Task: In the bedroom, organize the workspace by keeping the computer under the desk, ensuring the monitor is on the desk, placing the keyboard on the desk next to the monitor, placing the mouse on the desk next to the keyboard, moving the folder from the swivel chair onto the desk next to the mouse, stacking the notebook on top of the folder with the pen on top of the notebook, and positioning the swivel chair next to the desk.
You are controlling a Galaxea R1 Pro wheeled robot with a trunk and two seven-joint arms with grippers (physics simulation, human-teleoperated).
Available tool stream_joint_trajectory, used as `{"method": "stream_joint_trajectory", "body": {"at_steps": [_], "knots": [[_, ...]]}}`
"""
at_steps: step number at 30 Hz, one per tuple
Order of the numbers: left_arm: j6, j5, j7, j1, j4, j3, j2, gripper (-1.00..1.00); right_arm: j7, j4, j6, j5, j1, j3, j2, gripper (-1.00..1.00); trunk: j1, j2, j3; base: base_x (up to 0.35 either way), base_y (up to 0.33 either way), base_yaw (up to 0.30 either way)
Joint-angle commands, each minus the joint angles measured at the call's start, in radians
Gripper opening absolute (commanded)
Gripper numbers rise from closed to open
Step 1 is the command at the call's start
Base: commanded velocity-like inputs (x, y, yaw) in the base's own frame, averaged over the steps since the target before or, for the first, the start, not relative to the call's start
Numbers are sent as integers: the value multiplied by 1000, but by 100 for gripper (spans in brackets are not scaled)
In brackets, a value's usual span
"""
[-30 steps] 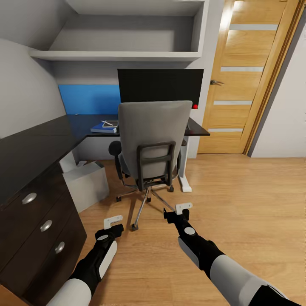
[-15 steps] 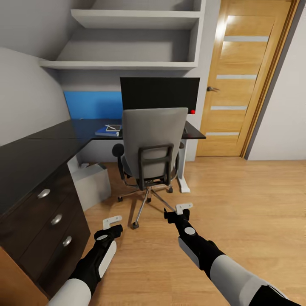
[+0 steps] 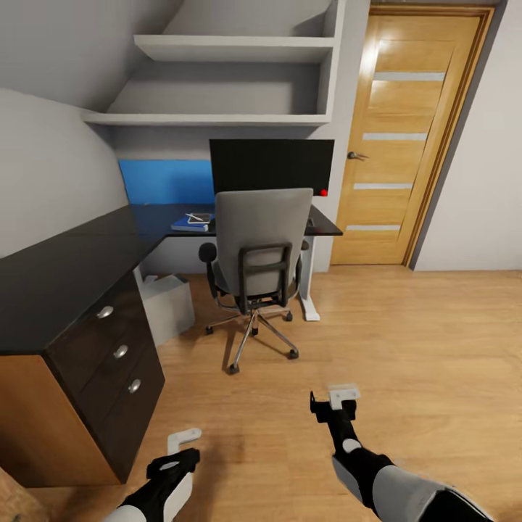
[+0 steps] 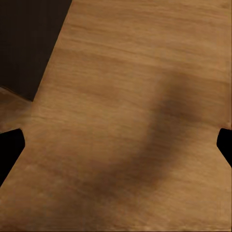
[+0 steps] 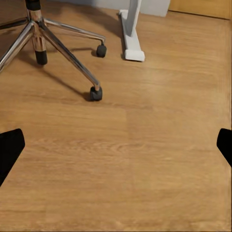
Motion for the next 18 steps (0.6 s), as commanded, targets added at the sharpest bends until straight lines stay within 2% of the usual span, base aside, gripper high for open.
{"method": "stream_joint_trajectory", "body": {"at_steps": [1,5,7,8,9,14,15,17,18], "knots": [[-21,8,5,-1,20,-7,0,100,-4,6,-11,-6,8,9,0,100,-5,7,2,-341,0,0],[-126,6,5,-2,165,-8,-1,100,-4,24,-68,-5,70,8,-3,100,-20,35,15,-341,0,0],[-158,6,5,-1,194,-8,-1,100,-4,25,-81,-4,87,8,-4,100,-28,49,21,-314,0,0],[-196,6,5,-2,213,-8,-1,100,-5,27,-92,-4,105,8,-3,100,-32,56,24,-203,0,0],[-264,7,5,1,232,-8,0,100,-5,30,-102,-3,141,9,0,100,-35,63,28,-83,0,0],[-317,8,8,44,242,-8,2,100,-3,35,-109,-2,203,10,2,100,-55,98,43,-39,0,0],[-343,7,13,76,244,-9,0,100,1,38,-104,-3,232,10,3,100,-58,105,46,-7,0,0],[-386,6,14,102,244,-9,-3,100,8,47,-102,-3,249,11,5,100,-66,119,53,-4,0,0],[-439,6,14,126,244,-10,-3,100,16,61,-101,-3,263,11,11,100,-70,126,56,-2,0,0]]}}
